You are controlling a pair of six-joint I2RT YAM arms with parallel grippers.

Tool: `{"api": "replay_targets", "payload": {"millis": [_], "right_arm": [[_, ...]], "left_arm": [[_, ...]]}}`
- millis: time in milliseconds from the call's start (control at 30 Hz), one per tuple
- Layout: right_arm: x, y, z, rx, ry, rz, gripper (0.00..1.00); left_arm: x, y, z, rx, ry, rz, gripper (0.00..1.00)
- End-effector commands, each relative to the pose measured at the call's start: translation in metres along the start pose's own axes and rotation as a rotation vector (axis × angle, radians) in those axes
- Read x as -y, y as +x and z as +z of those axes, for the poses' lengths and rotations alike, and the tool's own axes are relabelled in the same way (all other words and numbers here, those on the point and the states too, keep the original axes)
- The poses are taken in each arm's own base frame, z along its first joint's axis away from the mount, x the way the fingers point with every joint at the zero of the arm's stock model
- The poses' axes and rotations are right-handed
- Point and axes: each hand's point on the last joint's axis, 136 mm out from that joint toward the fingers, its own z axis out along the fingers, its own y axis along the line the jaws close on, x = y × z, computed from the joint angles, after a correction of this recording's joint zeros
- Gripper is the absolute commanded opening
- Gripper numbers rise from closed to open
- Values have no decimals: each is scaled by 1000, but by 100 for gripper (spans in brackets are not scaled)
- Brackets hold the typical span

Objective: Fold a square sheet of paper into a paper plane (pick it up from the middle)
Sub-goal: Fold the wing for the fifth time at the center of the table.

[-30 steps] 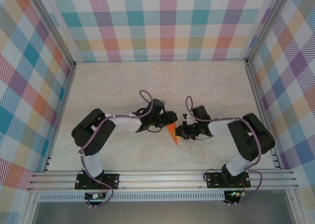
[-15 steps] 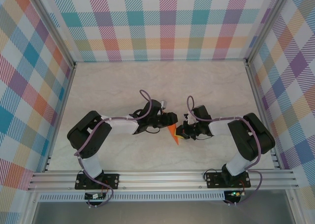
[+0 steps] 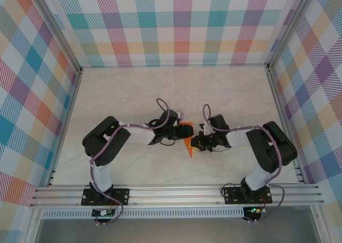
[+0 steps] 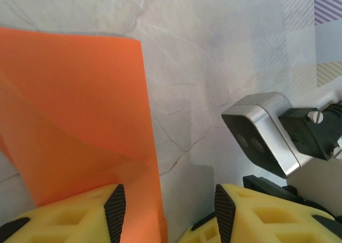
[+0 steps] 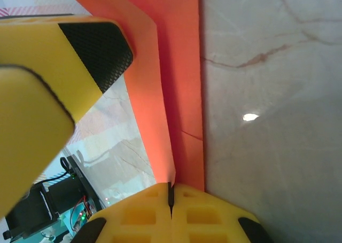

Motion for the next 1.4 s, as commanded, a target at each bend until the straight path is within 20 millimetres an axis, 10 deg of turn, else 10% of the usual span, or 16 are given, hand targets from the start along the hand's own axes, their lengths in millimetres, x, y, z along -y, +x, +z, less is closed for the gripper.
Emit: {"api": "replay_targets", "payload": {"millis": [0,367,700,1367], "right_arm": [[-6,0,-10,19,12,-25,12],[-3,-22,-27,119,166,-109,47],[-36,-28,-20,102,-4,-169,29],[-23,-40,-3,107,-34,-101,1]], "left_arm": [[-3,-12,1,31,-12,26,50],[10,-15,-2,27,28,23,50],[18,-16,0,20,69,1,50],[31,-25,-11,43,85,4,51]]}}
